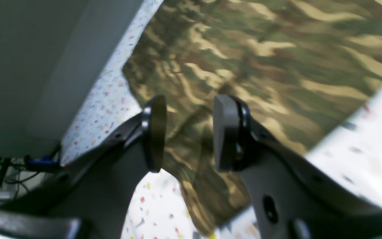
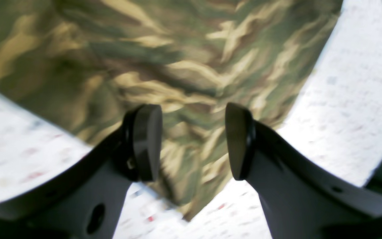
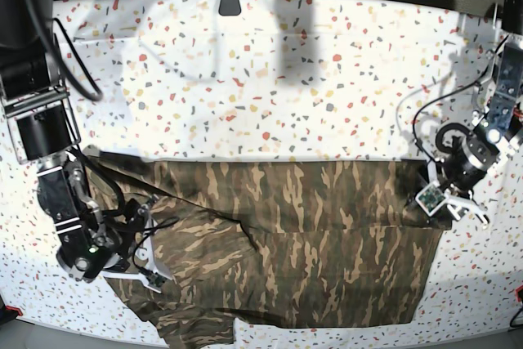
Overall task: Fold the T-shirt properly
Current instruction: 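Release the sleeve with the right gripper and raise it, then move both grippers to the shirt's edge and grasp it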
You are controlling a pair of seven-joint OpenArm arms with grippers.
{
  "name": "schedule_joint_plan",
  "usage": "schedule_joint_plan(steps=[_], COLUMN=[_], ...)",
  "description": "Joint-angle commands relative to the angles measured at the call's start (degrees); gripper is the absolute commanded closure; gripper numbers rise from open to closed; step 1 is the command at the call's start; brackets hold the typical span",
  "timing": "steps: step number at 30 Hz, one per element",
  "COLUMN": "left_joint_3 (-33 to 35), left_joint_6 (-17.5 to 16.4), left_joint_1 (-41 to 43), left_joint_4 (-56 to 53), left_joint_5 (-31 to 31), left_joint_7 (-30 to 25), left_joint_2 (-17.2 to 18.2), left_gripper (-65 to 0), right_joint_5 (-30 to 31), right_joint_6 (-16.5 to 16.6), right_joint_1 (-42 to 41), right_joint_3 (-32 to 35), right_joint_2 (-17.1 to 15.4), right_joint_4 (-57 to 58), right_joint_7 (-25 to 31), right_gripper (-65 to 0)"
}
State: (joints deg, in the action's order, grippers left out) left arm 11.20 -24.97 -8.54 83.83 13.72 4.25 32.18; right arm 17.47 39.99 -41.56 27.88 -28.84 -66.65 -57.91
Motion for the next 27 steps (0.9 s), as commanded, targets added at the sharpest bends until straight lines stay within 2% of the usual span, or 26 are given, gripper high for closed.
schedule_joint_plan(steps=[1,5,7,10,12,14,18,19,20,22,24,27], left_joint_3=[-0.52,-0.52,-0.52,-0.52,-0.52,-0.52,-0.52,-0.52,-0.52,-0.52,-0.52,-0.52], left_joint_6=[0.7,0.7,0.7,0.72,0.76,0.76,0.76,0.76,0.76,0.85,0.76,0.74], left_joint_1=[0.15,4.66,5.99,6.84,6.99,7.1,7.48,7.63,7.67,7.78,7.76,7.76], left_joint_4=[0.92,0.9,0.9,0.9,0.92,0.92,0.92,0.92,0.92,0.92,0.92,0.92], left_joint_5=[-0.33,-0.28,-0.13,4.66,4.87,4.9,4.66,4.68,4.63,4.68,4.66,4.66], left_joint_7=[-0.81,-0.81,-0.81,-0.61,0.74,1.53,1.51,1.55,1.53,0.79,0.22,0.26], left_joint_2=[1.25,1.7,1.66,1.86,2.69,3.96,6.1,6.14,6.05,5.73,5.6,5.66], left_gripper=[-22.1,-22.1,-22.2,-24.1,-26.8,-28.7,-29.3,-29.3,-29.3,-29.3,-29.3,-29.2], right_joint_5=[3.37,16.15,18.36,18.27,14.56,7.39,-6.95,-10.25,-12.83,-14.67,-12.83,-6.43], right_joint_6=[0.01,0.01,0.01,0.01,0.01,0.01,0.01,-1.09,-3.63,-8.74,-11.87,-16.65], right_joint_1=[-1.14,3.37,6.4,11.74,15.69,19.82,27.65,28.98,29.73,29.99,29.83,29.83], right_joint_3=[-0.42,-0.42,-0.42,-0.42,-0.42,-0.42,-0.42,-0.42,-0.42,-0.42,-0.44,-0.44], right_joint_2=[-1.49,-5.27,-7.28,-10.43,-12.15,-13.88,-17.11,-17.53,-17.49,-17.31,-17.33,-17.33], right_joint_4=[-2.89,-12.52,-17.53,-23.45,-26.88,-30.56,-37.77,-38.99,-39.58,-39.43,-38.47,-36.59], right_joint_7=[-2.34,-12.81,-14.82,-14.88,-13.6,-10.19,0.9,3.34,5.38,7.56,9.94,10.14], right_gripper=[-28.8,-28.8,-28.8,-28.8,-28.8,-28.8,-28.8,-28.8,-28.8,-28.8,-28.8,-28.8])
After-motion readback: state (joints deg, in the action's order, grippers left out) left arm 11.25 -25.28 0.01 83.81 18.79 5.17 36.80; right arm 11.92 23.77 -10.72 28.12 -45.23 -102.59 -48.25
